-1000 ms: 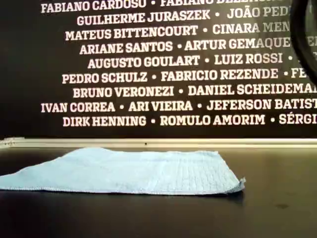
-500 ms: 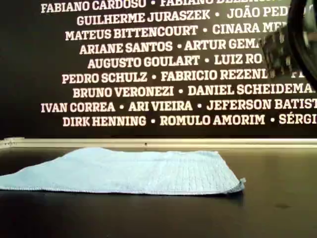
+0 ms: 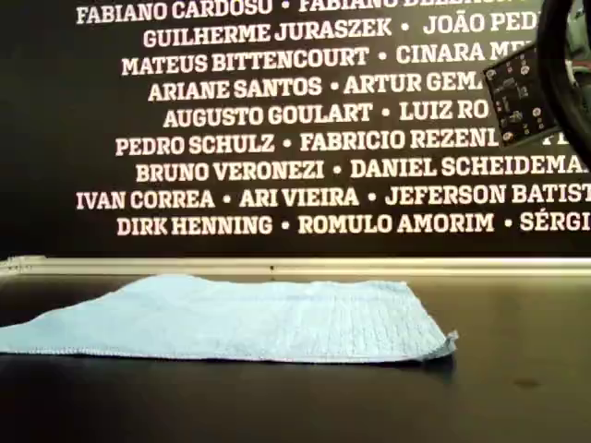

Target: Fold a cloth

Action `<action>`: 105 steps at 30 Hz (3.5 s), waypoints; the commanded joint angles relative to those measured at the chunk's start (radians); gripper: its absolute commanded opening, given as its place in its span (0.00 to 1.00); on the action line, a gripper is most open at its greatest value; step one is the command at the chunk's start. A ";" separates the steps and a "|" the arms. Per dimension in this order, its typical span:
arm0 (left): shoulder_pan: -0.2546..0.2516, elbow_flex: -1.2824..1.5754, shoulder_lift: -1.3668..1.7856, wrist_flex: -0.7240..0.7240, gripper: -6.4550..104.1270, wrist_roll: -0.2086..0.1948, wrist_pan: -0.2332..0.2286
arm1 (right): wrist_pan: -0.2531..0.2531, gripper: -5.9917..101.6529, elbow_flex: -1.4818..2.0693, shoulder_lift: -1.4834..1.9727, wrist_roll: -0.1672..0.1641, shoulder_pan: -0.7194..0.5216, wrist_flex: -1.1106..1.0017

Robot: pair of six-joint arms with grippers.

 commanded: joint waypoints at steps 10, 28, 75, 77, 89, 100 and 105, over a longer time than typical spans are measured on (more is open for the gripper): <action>0.018 -0.011 0.005 -0.008 0.59 -0.003 0.000 | -0.005 0.04 0.005 0.012 0.003 -0.006 -0.026; 0.009 -0.012 0.006 -0.008 0.60 -0.003 0.009 | -0.020 0.04 0.005 0.020 0.006 0.000 -0.026; -0.146 -0.026 -0.360 -0.009 0.62 0.006 0.009 | -0.043 0.50 -0.002 -0.227 -0.014 0.067 -0.026; -0.150 -0.083 -0.448 -0.009 0.66 -0.003 0.009 | -0.064 0.50 -0.046 -0.341 -0.031 0.115 -0.026; -0.150 -0.314 -0.821 -0.009 0.97 -0.008 0.011 | -0.071 0.63 -0.506 -1.126 -0.026 0.218 -0.017; -0.153 -0.319 -0.821 -0.009 0.96 0.000 0.011 | -0.071 0.69 -0.667 -1.333 0.092 0.276 0.021; -0.153 -0.319 -0.822 -0.011 0.96 0.008 0.011 | -0.071 0.69 -0.667 -1.331 0.101 0.357 0.023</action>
